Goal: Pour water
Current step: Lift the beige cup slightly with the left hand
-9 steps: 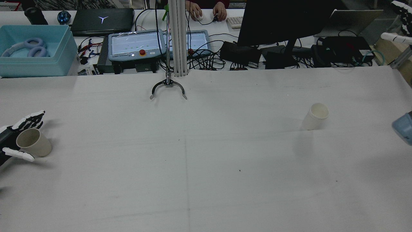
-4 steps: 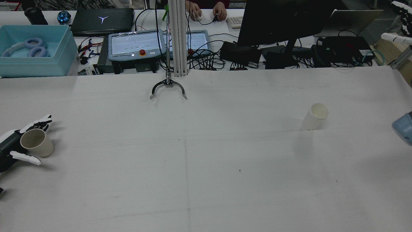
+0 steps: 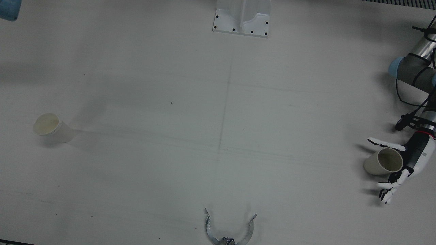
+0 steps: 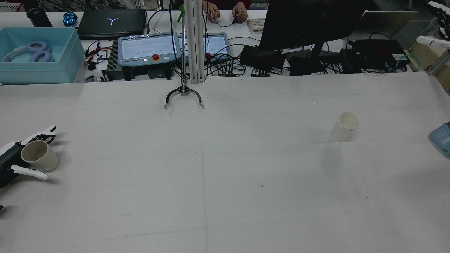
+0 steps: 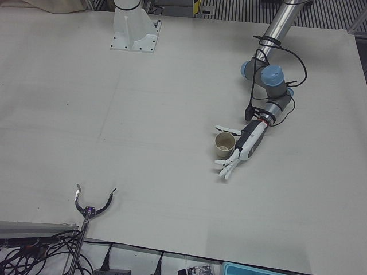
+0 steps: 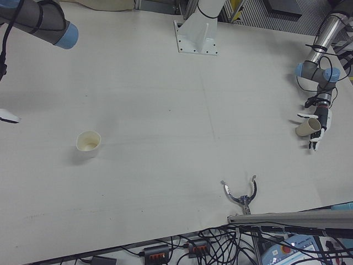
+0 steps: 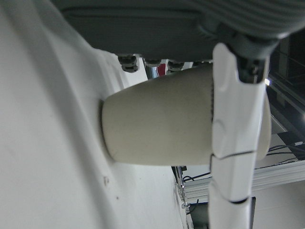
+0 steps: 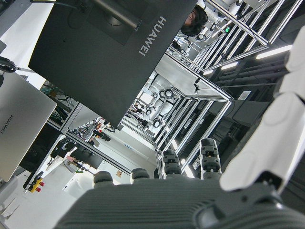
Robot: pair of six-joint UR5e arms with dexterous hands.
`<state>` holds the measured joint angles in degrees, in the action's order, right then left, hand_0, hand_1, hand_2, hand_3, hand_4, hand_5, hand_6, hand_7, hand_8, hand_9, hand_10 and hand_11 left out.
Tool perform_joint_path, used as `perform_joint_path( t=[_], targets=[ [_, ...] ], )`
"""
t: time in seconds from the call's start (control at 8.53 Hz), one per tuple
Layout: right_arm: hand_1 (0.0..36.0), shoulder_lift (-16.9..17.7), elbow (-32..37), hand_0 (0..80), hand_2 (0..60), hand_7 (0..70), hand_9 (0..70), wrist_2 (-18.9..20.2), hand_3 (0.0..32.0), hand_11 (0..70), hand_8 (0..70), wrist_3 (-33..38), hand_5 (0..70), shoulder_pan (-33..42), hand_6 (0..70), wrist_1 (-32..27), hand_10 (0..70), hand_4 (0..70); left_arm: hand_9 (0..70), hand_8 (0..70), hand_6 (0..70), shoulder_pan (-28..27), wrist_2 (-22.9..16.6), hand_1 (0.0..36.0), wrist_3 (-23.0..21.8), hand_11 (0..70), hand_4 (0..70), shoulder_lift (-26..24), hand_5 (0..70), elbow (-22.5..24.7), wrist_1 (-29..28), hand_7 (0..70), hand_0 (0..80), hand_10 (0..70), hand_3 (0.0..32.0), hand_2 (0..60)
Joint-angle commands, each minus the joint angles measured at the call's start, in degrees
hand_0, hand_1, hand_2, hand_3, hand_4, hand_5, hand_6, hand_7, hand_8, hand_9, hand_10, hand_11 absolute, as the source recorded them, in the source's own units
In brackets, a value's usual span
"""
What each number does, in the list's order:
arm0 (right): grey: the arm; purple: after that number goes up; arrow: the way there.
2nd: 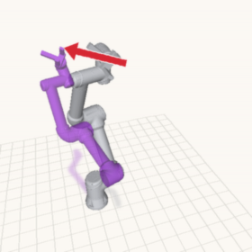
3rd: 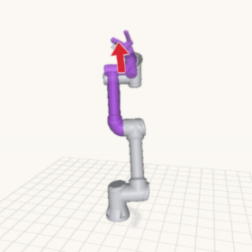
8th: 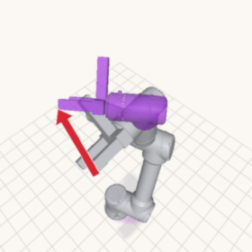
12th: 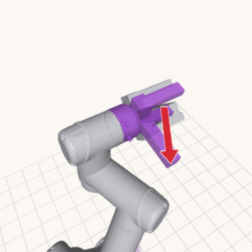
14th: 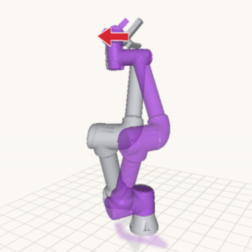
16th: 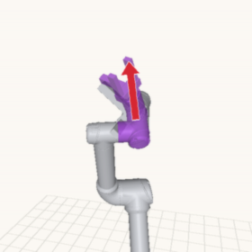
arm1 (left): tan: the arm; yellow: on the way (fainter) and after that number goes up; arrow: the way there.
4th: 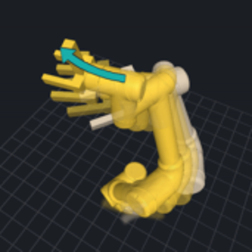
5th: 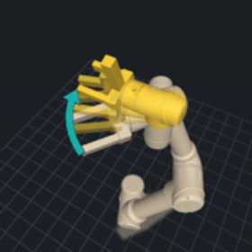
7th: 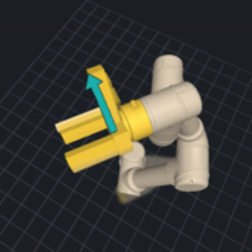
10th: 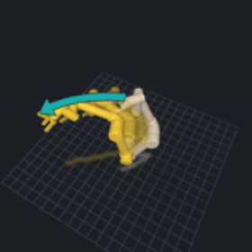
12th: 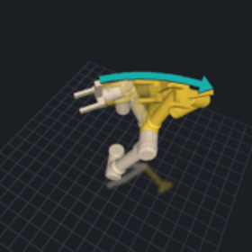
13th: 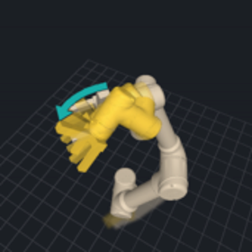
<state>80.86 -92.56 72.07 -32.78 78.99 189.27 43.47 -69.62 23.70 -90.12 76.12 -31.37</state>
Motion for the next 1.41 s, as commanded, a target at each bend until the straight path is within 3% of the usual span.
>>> perform_joint_path(
  t=[0.0, 0.12, 0.23, 0.35, 0.59, 0.7, 0.82, 0.94, 1.06, 1.17, 1.29],
  targets=[
    [8.9, 0.0, 0.01, 42.2, 12.2, 13.2, 1.2, 0.0, 15.6, 1.0, 0.0, 0.09, 13.8, 0.03, 4.4, -0.04, 0.1, 10.9, 0.9, 0.0, 0.0, 0.03, 1.24, 31.3, -0.14, 6.0, 4.2, 0.21, 48.5, 0.43, 0.43, 11.7, 68.5, 1.9, 0.0, 11.8],
    [8.9, 0.0, 0.01, 42.3, 12.1, 13.1, 1.2, 0.0, 16.0, 0.8, 0.0, 0.0, 13.8, 0.03, 4.3, -0.04, 0.1, 10.8, 1.5, 0.0, 0.1, 0.12, 1.24, 35.3, -0.23, 7.3, 4.9, 0.3, 58.4, 0.69, 0.43, 14.9, 68.1, 2.6, 0.0, 29.4],
    [8.9, 0.0, 0.01, 42.2, 12.4, 13.2, 1.2, 0.0, 15.6, 0.9, 0.0, 0.09, 13.8, 0.03, 4.4, -0.04, 0.1, 10.9, 2.2, 0.0, 1.2, 0.21, 1.94, 36.0, -0.32, 8.3, 5.2, 0.38, 65.5, 0.78, 0.43, 18.3, 61.0, 3.3, 0.0, 56.3],
    [8.9, 0.0, 0.01, 42.3, 12.0, 13.1, 1.2, 0.0, 15.8, 1.0, 0.0, 0.09, 13.9, 0.03, 4.4, -0.04, 0.2, 10.9, 3.5, 0.0, 2.9, 0.21, 2.73, 36.0, -0.41, 10.5, 5.5, 0.47, 67.2, 0.87, 0.6, 24.7, 58.7, 4.8, 0.0, 60.0],
    [8.9, 0.18, 0.01, 42.3, 11.9, 12.8, 1.1, 0.0, 15.8, 0.9, 0.0, 0.09, 13.9, 0.03, 4.3, -0.04, 0.2, 10.8, 16.2, 8.2, 12.5, 0.21, 2.82, 36.0, -1.98, 16.9, 21.7, 0.47, 70.0, 1.22, 3.49, 47.5, 52.6, 9.4, 0.0, 60.0],
    [8.9, 0.09, 0.01, 42.3, 11.9, 12.8, 1.1, 0.0, 15.8, 0.8, 0.0, 0.09, 13.8, 0.03, 4.3, 0.05, 0.0, 10.7, 17.7, 10.0, 13.7, 0.21, 2.82, 36.0, -2.34, 17.4, 29.1, 0.56, 70.0, 1.49, 4.64, 48.9, 50.4, 10.2, 0.0, 60.0],
    [8.9, 0.09, 0.01, 42.3, 12.0, 13.0, 1.2, 0.0, 15.8, 0.7, 0.0, 0.09, 13.8, 0.03, 4.3, 0.05, 0.0, 10.7, 15.2, 9.0, 13.1, 0.21, 2.82, 36.0, -2.86, 16.7, 26.0, 0.56, 70.0, 1.49, 5.87, 45.5, 50.5, 9.9, 0.0, 60.0],
    [9.0, 0.09, 0.01, 42.3, 12.1, 12.8, 1.1, 0.0, 15.8, 0.8, 0.0, 0.09, 13.8, 0.03, 4.3, -0.04, 0.1, 10.7, 11.7, 7.0, 12.8, 0.21, 2.82, 26.3, -3.3, 15.0, 18.8, 0.56, 70.0, 1.49, 5.97, 43.1, 49.6, 9.2, 0.0, 60.0],
    [9.0, 0.0, 0.01, 42.3, 12.1, 13.0, 1.2, 0.0, 16.0, 0.8, 0.0, 0.09, 13.9, 0.03, 4.3, 0.05, 0.1, 10.7, 9.9, 5.4, 13.1, 0.21, 2.82, 22.7, -3.39, 17.2, 15.4, 0.56, 70.0, 1.58, 5.88, 40.6, 49.3, 10.8, 0.0, 45.6],
    [8.9, 0.0, 0.01, 42.3, 12.0, 13.1, 1.2, 0.0, 15.8, 0.7, 0.0, 0.09, 13.9, 0.03, 4.3, 0.05, 0.0, 10.8, 8.5, 4.0, 13.9, 0.21, 2.91, 21.8, -4.0, 21.9, 14.3, 0.65, 70.0, 1.58, 5.88, 40.1, 49.8, 13.9, 0.0, 40.3],
    [8.9, 0.0, 0.01, 42.3, 11.9, 13.1, 1.2, 0.0, 16.0, 0.7, 0.0, 0.09, 13.8, 0.03, 4.4, -0.04, 0.0, 10.8, 9.3, 4.4, 13.4, 0.21, 2.91, 21.5, -4.1, 21.3, 14.0, 0.74, 70.0, 1.66, 5.88, 40.0, 50.1, 13.4, 0.0, 38.0]
  ],
)
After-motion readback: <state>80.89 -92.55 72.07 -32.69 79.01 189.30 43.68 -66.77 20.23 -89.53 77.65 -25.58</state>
